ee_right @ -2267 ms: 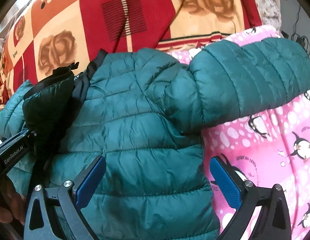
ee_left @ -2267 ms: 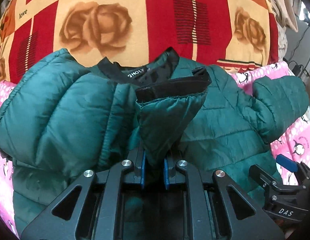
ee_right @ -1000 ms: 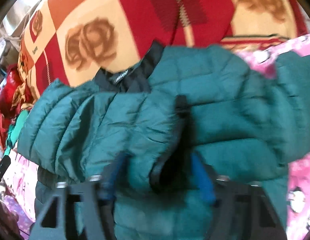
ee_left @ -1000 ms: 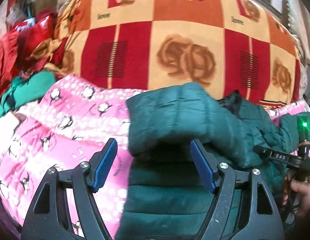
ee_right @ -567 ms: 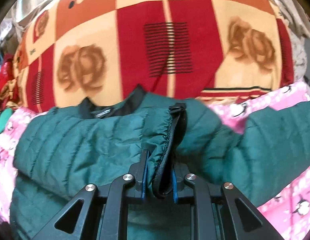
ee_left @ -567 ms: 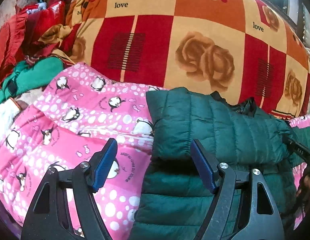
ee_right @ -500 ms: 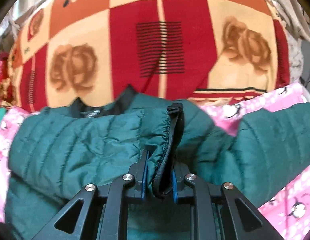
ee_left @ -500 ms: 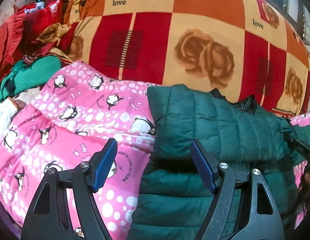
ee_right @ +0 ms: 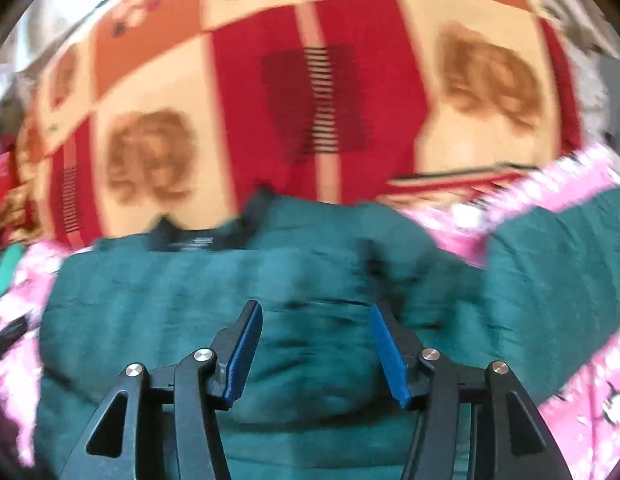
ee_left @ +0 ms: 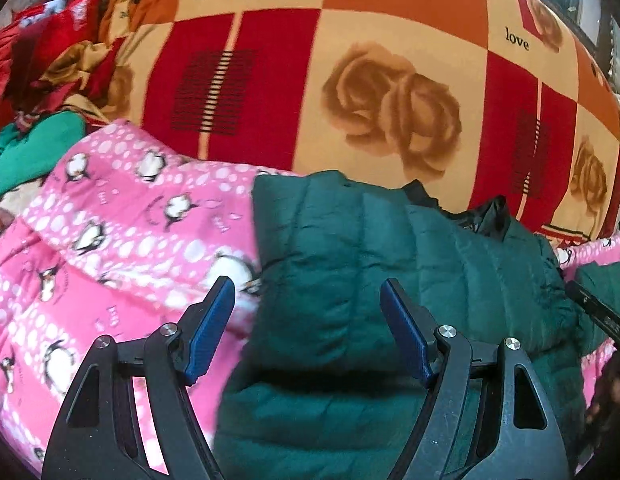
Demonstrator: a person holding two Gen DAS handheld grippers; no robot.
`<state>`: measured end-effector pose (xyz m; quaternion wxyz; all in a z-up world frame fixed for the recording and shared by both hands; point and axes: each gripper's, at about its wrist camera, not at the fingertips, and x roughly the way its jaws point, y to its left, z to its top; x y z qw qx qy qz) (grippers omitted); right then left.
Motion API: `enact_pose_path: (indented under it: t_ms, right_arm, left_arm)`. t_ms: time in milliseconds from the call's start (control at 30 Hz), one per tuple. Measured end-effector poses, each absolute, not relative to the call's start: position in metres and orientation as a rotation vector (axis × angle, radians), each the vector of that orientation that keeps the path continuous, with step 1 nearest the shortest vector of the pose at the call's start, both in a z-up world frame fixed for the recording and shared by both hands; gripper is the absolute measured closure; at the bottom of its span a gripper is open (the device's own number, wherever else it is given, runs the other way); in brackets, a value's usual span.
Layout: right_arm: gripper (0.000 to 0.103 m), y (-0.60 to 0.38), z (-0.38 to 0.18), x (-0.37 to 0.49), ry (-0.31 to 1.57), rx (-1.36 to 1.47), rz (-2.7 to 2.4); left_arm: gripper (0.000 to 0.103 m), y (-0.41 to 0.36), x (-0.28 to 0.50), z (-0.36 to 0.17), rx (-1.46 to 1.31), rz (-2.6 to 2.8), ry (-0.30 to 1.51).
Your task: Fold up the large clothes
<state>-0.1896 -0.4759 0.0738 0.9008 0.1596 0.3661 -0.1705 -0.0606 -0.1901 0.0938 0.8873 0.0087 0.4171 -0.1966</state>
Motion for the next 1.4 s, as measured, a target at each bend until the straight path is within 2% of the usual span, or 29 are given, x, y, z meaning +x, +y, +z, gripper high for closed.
enact_pose_path:
  t_ms: [167,300,467,700,833,900,967,1133,1400]
  right_arm:
    - [0.049,-0.445,0.055,-0.145,0.833,0.293,-0.226]
    - [0.049,-0.443,0.03,-0.118,0.87,0.272,-0.253]
    - [0.048,-0.456,0.017,-0.11,0.872,0.32,-0.269]
    - [0.048,-0.448,0.051,-0.146,0.85,0.299,-0.241]
    - [0.033,-0.45,0.041,-0.164,0.896,0.249,-0.328]
    - [0.033,-0.46,0.021,-0.164,0.934,0.288,-0.336]
    - [0.033,-0.466,0.014,-0.167,0.934,0.32,-0.323]
    - [0.033,-0.463,0.033,-0.178,0.919,0.328,-0.324]
    - [0.033,-0.451,0.062,-0.221,0.85,0.342,-0.323]
  left_arm:
    - [0.027,-0.221,-0.05,0.075,0.056,-0.403,0.892]
    - [0.019,-0.23,-0.04,0.058,0.084,-0.38,0.9]
    - [0.016,-0.229,-0.036,0.048,0.084,-0.378,0.907]
    - [0.015,-0.228,-0.036,0.044,0.074,-0.375,0.905]
    - [0.014,-0.228,-0.037,0.042,0.072,-0.369,0.899]
    - [0.008,-0.228,-0.037,0.041,0.069,-0.363,0.9]
    - [0.007,-0.226,-0.037,0.039,0.053,-0.359,0.912]
    - [0.007,-0.217,-0.049,0.052,0.051,-0.355,0.926]
    - [0.007,-0.209,-0.096,0.09,0.049,-0.396,0.826]
